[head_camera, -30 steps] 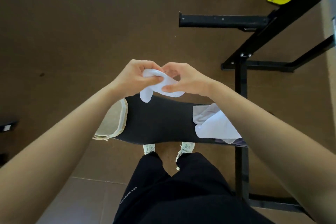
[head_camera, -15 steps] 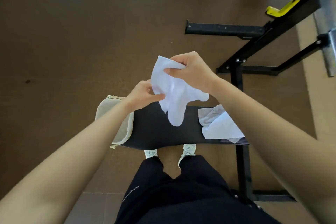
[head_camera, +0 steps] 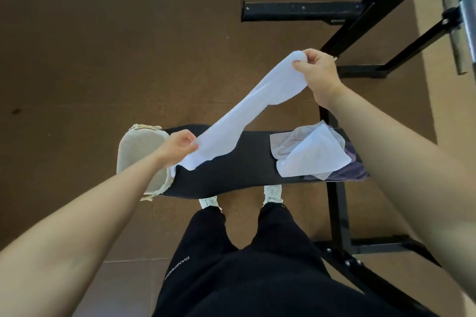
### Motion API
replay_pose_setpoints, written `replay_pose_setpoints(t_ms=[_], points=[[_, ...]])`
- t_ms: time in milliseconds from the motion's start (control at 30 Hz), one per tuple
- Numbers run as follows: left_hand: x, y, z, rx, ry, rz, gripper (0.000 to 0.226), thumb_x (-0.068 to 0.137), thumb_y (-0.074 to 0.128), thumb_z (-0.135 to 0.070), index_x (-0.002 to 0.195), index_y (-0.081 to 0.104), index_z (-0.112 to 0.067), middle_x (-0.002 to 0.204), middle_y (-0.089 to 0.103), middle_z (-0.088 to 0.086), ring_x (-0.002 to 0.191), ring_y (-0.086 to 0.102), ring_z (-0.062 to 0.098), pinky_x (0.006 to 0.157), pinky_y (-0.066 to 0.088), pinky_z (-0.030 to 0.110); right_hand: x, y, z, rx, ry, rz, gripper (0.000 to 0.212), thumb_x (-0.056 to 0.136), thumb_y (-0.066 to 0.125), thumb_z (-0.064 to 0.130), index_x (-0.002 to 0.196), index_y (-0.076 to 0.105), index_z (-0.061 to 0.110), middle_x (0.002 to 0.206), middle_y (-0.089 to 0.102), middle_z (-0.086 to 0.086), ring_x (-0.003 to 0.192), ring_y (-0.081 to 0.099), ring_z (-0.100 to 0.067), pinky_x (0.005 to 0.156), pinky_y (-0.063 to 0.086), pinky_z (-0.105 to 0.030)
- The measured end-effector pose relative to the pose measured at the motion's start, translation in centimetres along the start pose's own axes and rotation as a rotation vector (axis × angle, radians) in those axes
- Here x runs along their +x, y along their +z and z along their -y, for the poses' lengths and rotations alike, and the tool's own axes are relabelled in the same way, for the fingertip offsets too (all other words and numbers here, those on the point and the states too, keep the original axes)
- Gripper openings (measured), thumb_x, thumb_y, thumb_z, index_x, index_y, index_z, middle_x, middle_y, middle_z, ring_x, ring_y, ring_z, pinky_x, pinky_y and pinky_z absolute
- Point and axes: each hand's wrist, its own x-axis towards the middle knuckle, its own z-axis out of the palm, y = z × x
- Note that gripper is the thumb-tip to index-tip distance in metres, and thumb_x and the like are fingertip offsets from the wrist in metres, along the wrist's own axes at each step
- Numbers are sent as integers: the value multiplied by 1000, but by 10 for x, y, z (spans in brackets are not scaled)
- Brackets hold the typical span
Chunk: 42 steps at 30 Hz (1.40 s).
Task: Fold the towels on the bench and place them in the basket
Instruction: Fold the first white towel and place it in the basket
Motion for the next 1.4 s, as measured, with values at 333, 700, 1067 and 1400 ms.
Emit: replay_pose_setpoints(t_ms=[333, 700, 1067, 1400], points=[[55, -6, -31, -81, -87, -461, 5, 101, 60, -24, 102, 61, -19, 105, 65, 0, 92, 63, 19, 79, 60, 36, 45, -15, -107, -153, 62, -104, 15, 91, 57, -1, 86, 66, 9, 80, 62, -3, 77, 57, -11, 69, 50, -19], [33, 154, 103, 173, -125, -258, 2, 98, 66, -18, 99, 68, -19, 109, 69, -1, 105, 64, 21, 88, 44, 29, -45, 28, -309, -587, 45, 23, 30, 75, 55, -11, 93, 73, 5, 94, 63, -13, 110, 51, -40, 90, 37, -48], [105, 262, 163, 384, -201, 70, 55, 98, 63, -25, 150, 47, -20, 164, 33, 6, 149, 28, 31, 116, 37, 47, -32, 97, -436, -882, 46, 407, 59, 84, 58, -1, 141, 55, 16, 144, 50, -12, 127, 44, -38, 98, 44, -53], [202, 318, 115, 795, 3, 107, 119, 78, 74, -68, 159, -12, -49, 168, -29, 0, 153, -20, 49, 116, 18, 74, 5, 86, -485, -1100, -37, 423, 91, 79, 76, 34, 157, 29, 28, 161, 31, -7, 149, 27, -35, 96, 37, -60]])
